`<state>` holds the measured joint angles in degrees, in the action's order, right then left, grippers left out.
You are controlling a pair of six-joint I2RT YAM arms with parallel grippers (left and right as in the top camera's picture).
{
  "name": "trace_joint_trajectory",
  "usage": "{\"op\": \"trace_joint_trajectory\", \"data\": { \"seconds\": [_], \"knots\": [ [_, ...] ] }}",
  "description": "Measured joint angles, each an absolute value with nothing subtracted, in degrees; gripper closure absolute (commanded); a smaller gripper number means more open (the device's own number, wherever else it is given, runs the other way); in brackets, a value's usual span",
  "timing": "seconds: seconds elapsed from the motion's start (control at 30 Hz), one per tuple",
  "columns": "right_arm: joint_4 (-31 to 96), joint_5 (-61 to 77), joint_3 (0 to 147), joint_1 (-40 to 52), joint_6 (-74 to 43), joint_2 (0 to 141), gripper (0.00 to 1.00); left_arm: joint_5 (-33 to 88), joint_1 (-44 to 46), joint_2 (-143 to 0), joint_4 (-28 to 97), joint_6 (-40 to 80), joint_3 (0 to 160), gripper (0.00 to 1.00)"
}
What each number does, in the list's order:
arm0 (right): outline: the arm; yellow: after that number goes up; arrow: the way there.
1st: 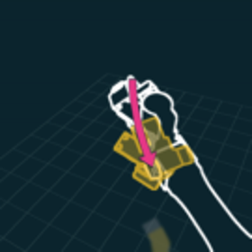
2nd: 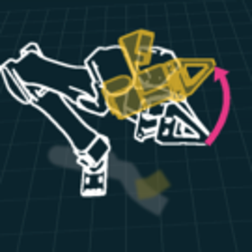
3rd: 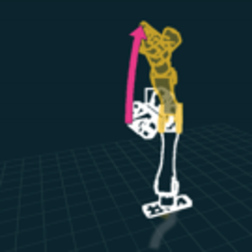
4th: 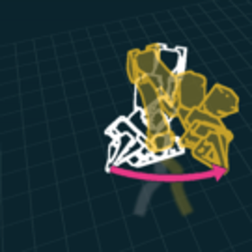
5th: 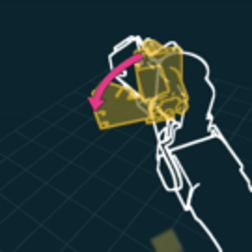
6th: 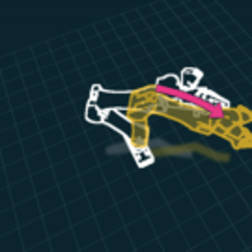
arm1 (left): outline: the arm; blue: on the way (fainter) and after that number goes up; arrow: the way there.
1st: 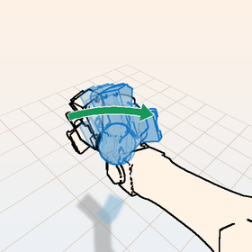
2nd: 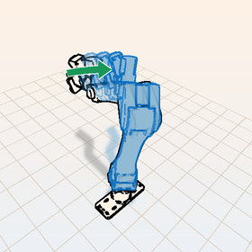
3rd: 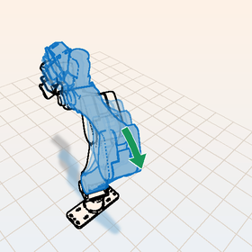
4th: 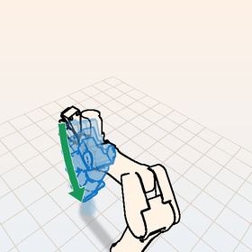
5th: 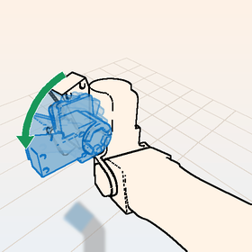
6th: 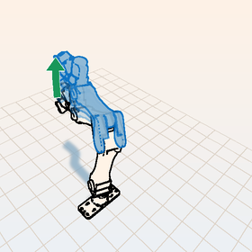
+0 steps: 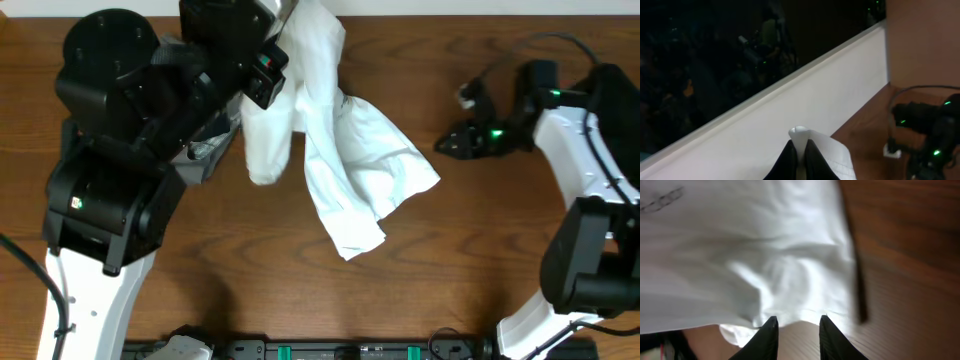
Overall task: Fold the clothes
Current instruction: 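Lift the T-shirt with the left gripper up and toward the back, then grasp the hanging T-shirt with the right gripper below the left gripper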
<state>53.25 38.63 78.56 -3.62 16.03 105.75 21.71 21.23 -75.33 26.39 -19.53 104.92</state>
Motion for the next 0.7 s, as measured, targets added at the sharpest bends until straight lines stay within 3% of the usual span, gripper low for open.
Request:
{"op": "trace_joint_trajectory", "data": {
  "seconds": [0.27, 0.43, 0.7],
  "knots": [
    [52.47, 42.46, 78.56, 3.57, 19.77, 105.75, 0.73, 19.05, 21.54, -74.63, 16.36, -17.80, 104.66, 0.94],
    [51.99, 47.59, 78.56, 5.93, 22.24, 105.75, 0.71, 16.29, 21.58, -72.12, 16.21, -16.49, 104.66, 0.94],
    [60.07, 52.18, 78.54, 11.31, 31.90, 105.75, 0.57, 10.28, 21.61, -71.70, 18.76, -16.56, 104.81, 0.94]
  ]
}}
